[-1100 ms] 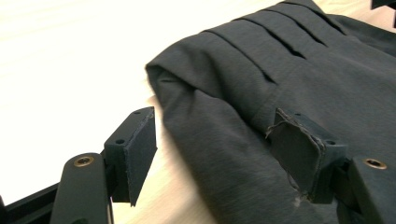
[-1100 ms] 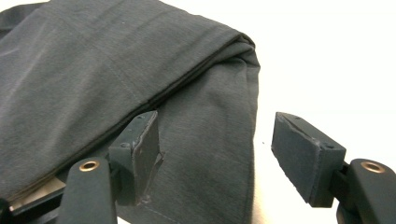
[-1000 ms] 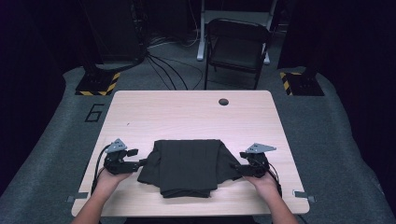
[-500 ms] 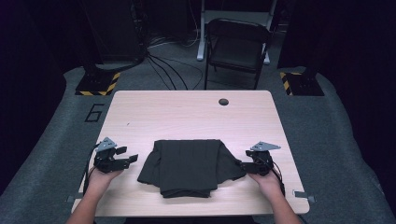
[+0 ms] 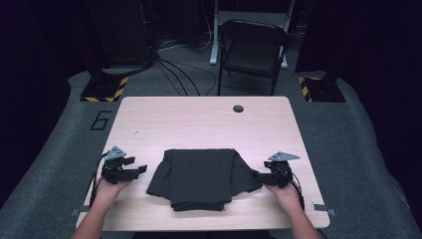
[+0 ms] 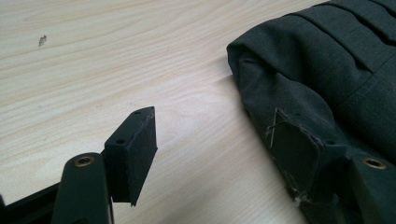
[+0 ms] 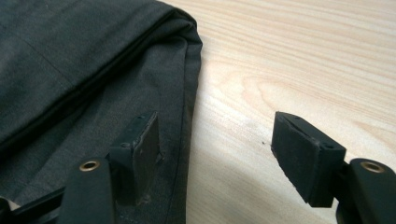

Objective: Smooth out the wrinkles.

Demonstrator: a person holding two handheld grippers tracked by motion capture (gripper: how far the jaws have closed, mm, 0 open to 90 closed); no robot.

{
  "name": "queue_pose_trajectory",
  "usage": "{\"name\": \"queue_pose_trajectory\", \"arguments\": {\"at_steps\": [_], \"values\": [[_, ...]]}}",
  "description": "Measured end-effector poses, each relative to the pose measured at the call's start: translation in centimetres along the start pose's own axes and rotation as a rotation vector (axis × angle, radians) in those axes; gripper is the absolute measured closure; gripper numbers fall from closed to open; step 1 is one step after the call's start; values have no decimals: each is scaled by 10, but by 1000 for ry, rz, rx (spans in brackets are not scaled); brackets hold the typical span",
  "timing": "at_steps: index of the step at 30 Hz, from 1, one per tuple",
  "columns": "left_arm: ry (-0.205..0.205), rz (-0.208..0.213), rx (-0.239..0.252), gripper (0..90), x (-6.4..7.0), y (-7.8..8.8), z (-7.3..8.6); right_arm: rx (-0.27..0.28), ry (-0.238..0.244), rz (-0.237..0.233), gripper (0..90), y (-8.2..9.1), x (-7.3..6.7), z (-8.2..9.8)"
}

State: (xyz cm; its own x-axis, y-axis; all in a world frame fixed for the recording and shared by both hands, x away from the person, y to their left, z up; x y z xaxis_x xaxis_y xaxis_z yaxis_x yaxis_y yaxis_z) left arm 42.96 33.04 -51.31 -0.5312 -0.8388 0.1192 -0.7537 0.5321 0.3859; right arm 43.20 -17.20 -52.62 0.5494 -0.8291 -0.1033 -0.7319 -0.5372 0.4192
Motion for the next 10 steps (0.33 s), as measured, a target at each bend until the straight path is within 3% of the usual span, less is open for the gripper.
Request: {"name": "queue_pose_trajectory", "arguments": {"at_steps": [5, 10], "values": [[6, 3, -9, 312, 0, -1, 0, -19, -7, 3, 319, 0, 0, 3], [18, 3, 14, 315, 1, -3, -2, -11, -4, 2, 319, 2, 2, 4]]}}
Point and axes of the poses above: each handheld gripper's, and its own axes: y roughly backward along the jaws, z roughly out of its underside, x roughly to its right, the point moved 4 cm from there along -y, roughly forward along the jaws, and after that the axes turned 15 degrees about x, right-handed, at the moved point
